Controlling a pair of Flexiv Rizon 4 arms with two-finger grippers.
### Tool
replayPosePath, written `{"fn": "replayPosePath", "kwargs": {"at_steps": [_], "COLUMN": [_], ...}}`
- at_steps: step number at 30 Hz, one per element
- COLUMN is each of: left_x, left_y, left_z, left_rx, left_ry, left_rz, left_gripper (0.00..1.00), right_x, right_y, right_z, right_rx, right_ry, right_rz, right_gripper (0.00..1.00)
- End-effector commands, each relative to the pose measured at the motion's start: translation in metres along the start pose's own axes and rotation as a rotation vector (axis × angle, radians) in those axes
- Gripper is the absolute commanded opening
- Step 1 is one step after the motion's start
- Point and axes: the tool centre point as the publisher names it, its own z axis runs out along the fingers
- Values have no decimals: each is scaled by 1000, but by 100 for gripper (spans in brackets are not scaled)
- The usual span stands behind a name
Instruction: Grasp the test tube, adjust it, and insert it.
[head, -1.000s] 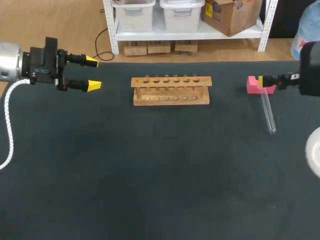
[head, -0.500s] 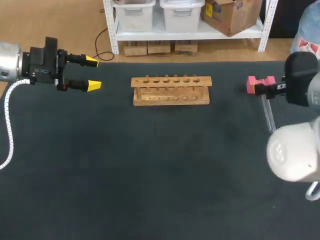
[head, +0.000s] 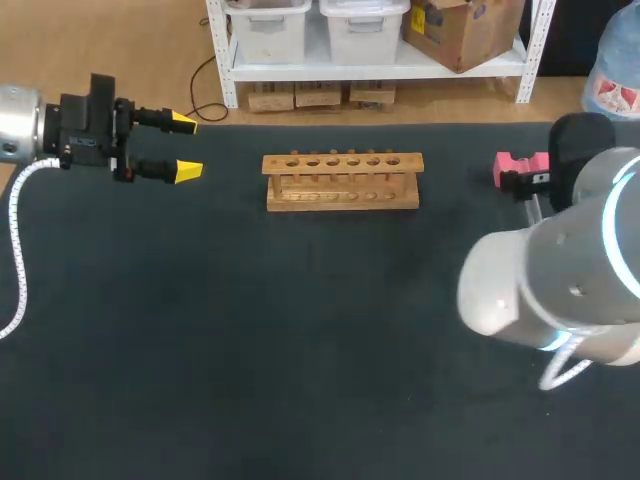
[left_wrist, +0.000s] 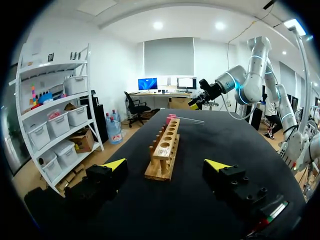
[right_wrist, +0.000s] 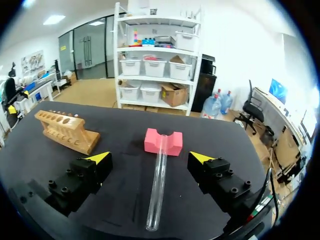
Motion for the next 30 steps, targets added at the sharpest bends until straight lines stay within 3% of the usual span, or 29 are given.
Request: {"fn": "replayPosePath", "kwargs": {"at_steps": [1,16,30], "left_x": [2,2,2], "left_y": [1,1,1], "left_z": [0,0,0], "left_rx": [1,1,1], "left_ry": [-4,-4,-4], "left_rz": [3,3,3], "left_gripper": [100,100,100], "right_x": [4,17,26], "right_y": [1,-2,-10], "right_z": [12,30,37], "right_rx": [431,357,187], "right_ry": [-2,27,60], "right_rz": [-15,-42,15], "right_gripper": [100,100,100]}}
